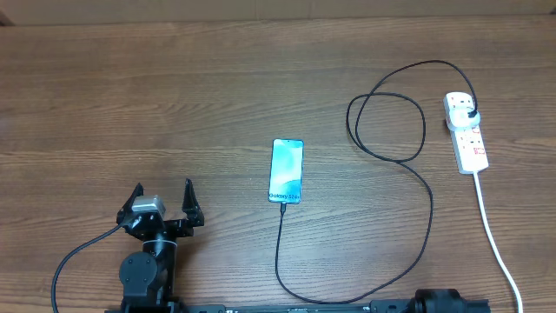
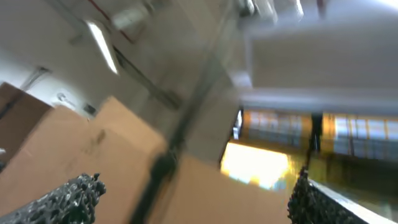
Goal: Plug charger to phone and switch on socket
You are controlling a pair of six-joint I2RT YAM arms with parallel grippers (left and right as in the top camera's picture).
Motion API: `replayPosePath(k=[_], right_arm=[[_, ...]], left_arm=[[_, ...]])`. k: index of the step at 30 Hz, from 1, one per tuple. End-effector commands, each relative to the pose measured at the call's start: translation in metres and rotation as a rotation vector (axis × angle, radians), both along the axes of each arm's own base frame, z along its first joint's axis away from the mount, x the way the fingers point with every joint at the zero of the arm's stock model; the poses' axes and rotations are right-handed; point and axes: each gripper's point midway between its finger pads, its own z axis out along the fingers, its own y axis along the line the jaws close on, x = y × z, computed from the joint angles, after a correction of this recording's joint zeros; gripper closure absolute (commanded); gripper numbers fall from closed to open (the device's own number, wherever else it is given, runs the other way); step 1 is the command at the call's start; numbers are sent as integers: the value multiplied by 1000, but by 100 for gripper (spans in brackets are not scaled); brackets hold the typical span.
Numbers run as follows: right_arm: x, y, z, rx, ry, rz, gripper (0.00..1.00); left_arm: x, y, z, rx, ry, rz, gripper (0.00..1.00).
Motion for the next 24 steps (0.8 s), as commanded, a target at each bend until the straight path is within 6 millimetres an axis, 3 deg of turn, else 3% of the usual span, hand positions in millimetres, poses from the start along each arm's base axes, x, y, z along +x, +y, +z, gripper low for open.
replayPosePath(k=[1,4,8,12,18,24], right_arm=[[72,-23,-23,126,194,-112,0],[134,-42,-55,206,335,-208,0],[208,-61,-115,261,506,-313,0],[261,-63,-177,254,604,-338,0],[304,-62,-254,239,693,-351,0],[324,-66,-317,232,803,-385,0]], left_arm=[[0,1,0,22,-6,0,0],[0,1,0,22,-6,0,0],[0,1,0,22,-6,0,1],[0,1,0,22,-6,0,0],[0,1,0,22,-6,0,0],[0,1,0,22,-6,0,1]])
